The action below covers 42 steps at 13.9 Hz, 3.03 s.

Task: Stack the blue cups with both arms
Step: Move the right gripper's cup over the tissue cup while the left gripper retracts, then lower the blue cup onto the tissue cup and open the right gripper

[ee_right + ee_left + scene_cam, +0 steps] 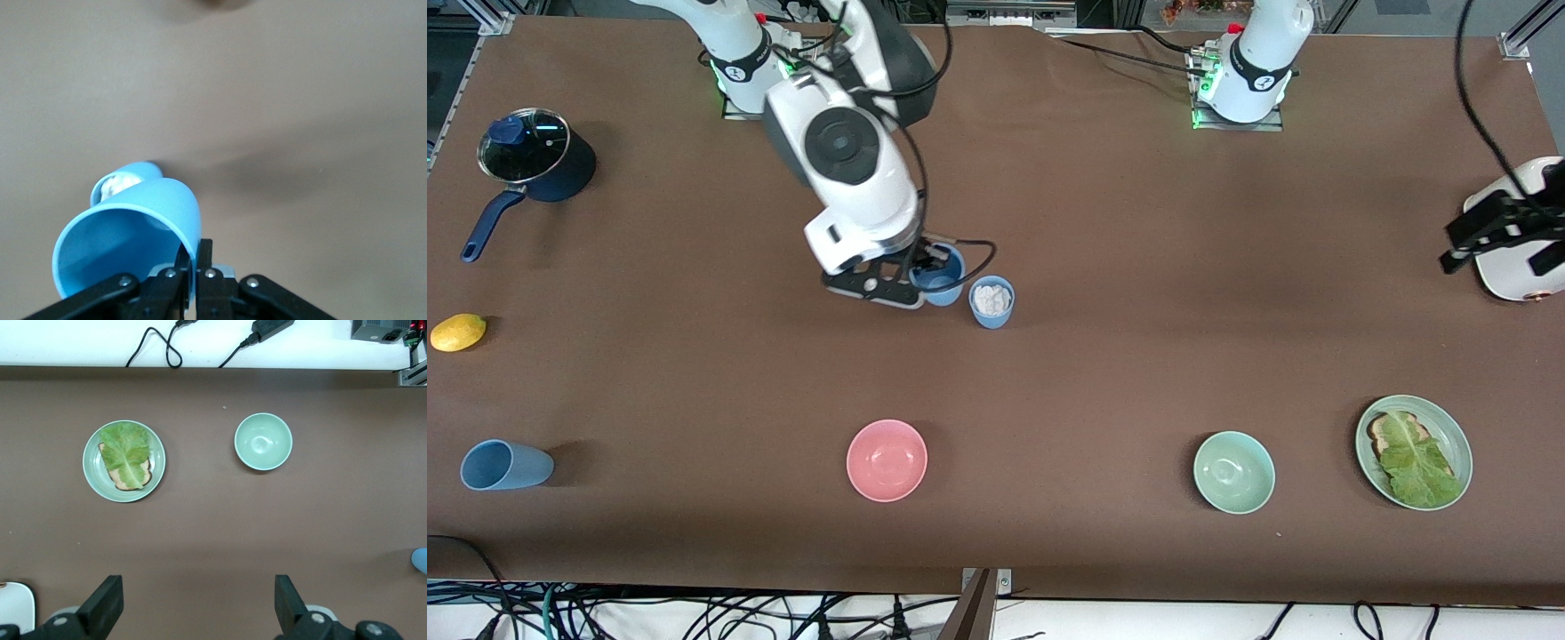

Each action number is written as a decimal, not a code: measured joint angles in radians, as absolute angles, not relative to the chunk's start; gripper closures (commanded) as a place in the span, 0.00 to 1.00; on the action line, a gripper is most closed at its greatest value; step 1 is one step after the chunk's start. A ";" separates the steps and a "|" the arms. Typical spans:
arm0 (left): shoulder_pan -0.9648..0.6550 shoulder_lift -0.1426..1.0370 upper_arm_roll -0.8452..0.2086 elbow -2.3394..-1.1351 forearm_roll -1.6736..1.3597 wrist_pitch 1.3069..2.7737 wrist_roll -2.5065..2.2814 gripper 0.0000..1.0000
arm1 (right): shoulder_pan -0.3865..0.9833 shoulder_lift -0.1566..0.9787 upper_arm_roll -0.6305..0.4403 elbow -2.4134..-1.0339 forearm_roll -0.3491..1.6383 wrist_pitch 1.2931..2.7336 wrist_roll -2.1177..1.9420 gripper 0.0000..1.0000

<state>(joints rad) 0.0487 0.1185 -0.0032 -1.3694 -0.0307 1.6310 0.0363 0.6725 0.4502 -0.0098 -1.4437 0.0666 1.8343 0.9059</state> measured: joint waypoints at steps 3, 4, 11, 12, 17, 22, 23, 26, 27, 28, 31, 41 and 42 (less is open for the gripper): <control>0.043 0.095 0.001 -1.396 -0.034 1.626 0.065 0.00 | 0.722 0.475 -0.010 -1.438 0.052 1.850 1.007 1.00; 0.037 0.087 -0.001 -1.402 -0.034 1.625 0.098 0.00 | 0.729 0.483 -0.010 -1.437 0.050 1.856 1.024 1.00; 0.010 0.043 -0.002 -1.500 -0.034 1.623 0.164 0.00 | 0.754 0.522 -0.012 -1.436 0.042 1.927 1.089 1.00; 0.009 0.043 -0.002 -1.503 -0.034 1.623 0.165 0.00 | 0.755 0.528 -0.014 -1.433 0.041 1.938 1.090 1.00; -0.002 0.032 -0.001 -1.526 -0.034 1.588 0.147 0.00 | 0.755 0.547 -0.019 -1.424 0.029 1.958 1.098 1.00; -0.038 0.022 -0.002 -1.546 -0.034 1.577 0.007 0.00 | 0.763 0.576 -0.019 -1.401 0.021 1.976 1.122 1.00; -0.038 0.022 -0.002 -1.547 -0.034 1.576 0.006 0.00 | 0.767 0.580 -0.018 -1.398 0.019 1.979 1.126 1.00; -0.038 0.022 0.000 -1.553 -0.034 1.575 0.006 0.00 | 0.769 0.584 -0.019 -1.396 0.017 1.980 1.128 1.00; -0.039 0.022 0.000 -1.554 -0.034 1.575 0.008 0.00 | 0.769 0.584 -0.019 -1.396 0.015 1.980 1.128 1.00; -0.040 0.022 -0.001 -1.554 -0.034 1.575 0.009 0.00 | 0.769 0.584 -0.019 -1.396 0.007 1.980 1.128 1.00; -0.041 0.022 -0.002 -1.559 -0.034 1.574 0.016 0.00 | 0.769 0.584 -0.019 -1.396 -0.009 1.980 1.128 0.64; -0.065 0.024 -0.003 -1.572 -0.034 1.561 0.024 0.00 | 0.740 0.584 -0.042 -1.345 -0.012 1.939 1.093 0.01; -0.068 0.024 -0.003 -1.572 -0.034 1.559 0.024 0.00 | 0.719 0.584 -0.045 -1.327 -0.012 1.912 1.052 0.00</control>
<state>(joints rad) -0.0677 0.0240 -0.0033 -1.5722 -0.0336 1.5593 0.0235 0.7186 0.5836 -0.0449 -1.3268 -0.0123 1.9123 1.0517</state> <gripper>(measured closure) 0.000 0.238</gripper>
